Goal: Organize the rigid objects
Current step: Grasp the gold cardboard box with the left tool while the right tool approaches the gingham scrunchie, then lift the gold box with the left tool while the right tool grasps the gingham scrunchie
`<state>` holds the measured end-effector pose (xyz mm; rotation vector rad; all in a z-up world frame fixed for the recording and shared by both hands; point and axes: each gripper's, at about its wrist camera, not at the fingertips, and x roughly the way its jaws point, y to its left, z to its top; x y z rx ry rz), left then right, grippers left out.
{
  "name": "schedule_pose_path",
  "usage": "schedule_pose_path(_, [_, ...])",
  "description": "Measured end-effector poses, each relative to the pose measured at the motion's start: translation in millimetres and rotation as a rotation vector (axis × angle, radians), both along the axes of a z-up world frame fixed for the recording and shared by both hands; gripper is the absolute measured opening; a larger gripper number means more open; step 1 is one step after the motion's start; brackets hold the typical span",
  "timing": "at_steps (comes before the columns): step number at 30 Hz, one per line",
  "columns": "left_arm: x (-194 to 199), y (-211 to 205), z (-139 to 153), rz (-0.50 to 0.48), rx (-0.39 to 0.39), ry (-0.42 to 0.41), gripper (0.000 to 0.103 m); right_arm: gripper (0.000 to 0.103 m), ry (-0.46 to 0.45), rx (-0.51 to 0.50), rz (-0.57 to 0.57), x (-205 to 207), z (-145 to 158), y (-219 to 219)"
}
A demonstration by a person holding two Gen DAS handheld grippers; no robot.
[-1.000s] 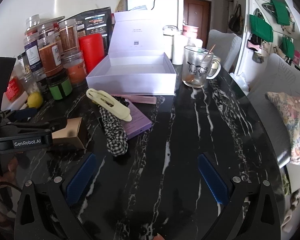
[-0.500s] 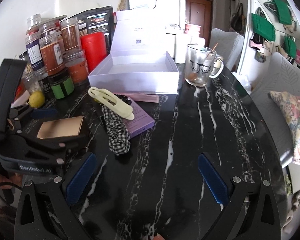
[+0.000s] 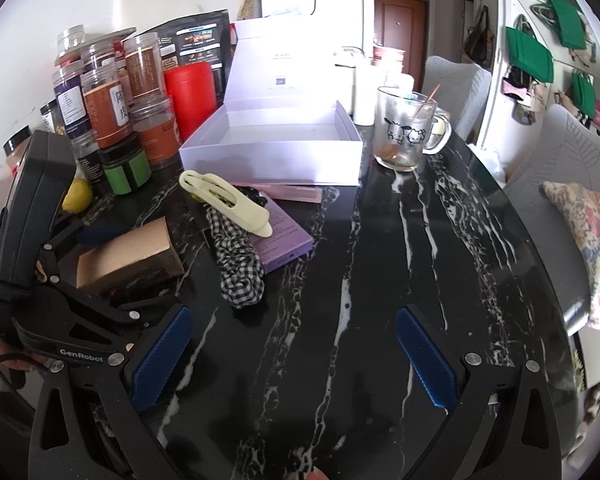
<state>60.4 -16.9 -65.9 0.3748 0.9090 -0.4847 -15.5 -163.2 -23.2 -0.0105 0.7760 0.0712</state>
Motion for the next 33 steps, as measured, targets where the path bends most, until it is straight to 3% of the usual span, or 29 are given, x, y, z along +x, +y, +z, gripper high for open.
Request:
schedule_pose_path(3, [-5.0, 3.0, 3.3, 0.04, 0.007, -0.049, 0.065, 0.103, -0.015, -0.018, 0.014, -0.8, -1.2, 3.6])
schedule_pose_path(4, [-4.8, 3.6, 4.2, 0.055, 0.006, -0.06, 0.052, 0.103, -0.023, -0.029, 0.02, -1.3, -1.9, 5.4])
schedule_pose_path(5, [-6.2, 6.5, 6.2, 0.068, -0.008, -0.056, 0.046, 0.103, -0.032, -0.036, 0.027, -1.6, -2.3, 7.3])
schedule_pose_path(7, [-7.0, 11.7, 8.4, 0.08, -0.078, -0.014, 0.045, 0.103, -0.058, -0.035, 0.043, -1.3, -2.1, 10.4])
schedule_pose_path(9, [-10.2, 11.8, 9.2, 0.082, -0.097, -0.008, 0.045, 0.102, -0.063, -0.022, 0.058, 3.6, -4.0, 13.4])
schedule_pose_path(11, [-13.3, 9.2, 8.9, 0.082, -0.079, -0.023, 0.045, 0.089, -0.048, -0.018, 0.071, 11.2, -6.7, 17.1])
schedule_pose_path(15, [-18.3, 8.3, 9.5, 0.078, -0.073, -0.028, 0.045, 0.081, -0.052, -0.015, 0.099, 27.0, -10.2, 23.3])
schedule_pose_path(19, [-16.5, 10.0, 8.9, 0.101, -0.083, -0.013, 0.045, 0.056, -0.036, -0.033, 0.127, 40.4, -15.2, 28.9])
schedule_pose_path(28, [-12.2, 15.1, -1.4, 0.135, -0.135, 0.036, 0.045, 0.054, 0.034, -0.029, 0.218, 62.1, -28.9, 38.1])
schedule_pose_path(30, [-14.3, 15.2, -1.7, 0.135, -0.135, 0.028, 0.045, 0.046, 0.037, -0.054, 0.223, 63.0, -31.2, 41.8])
schedule_pose_path(32, [-16.5, 15.5, -1.6, 0.142, -0.134, 0.021, 0.045, 0.024, 0.018, -0.116, 0.204, 61.4, -31.3, 46.3])
schedule_pose_path(33, [-17.9, 15.6, -1.9, 0.14, -0.134, 0.025, 0.044, 0.023, 0.017, -0.122, 0.209, 59.8, -31.2, 47.4])
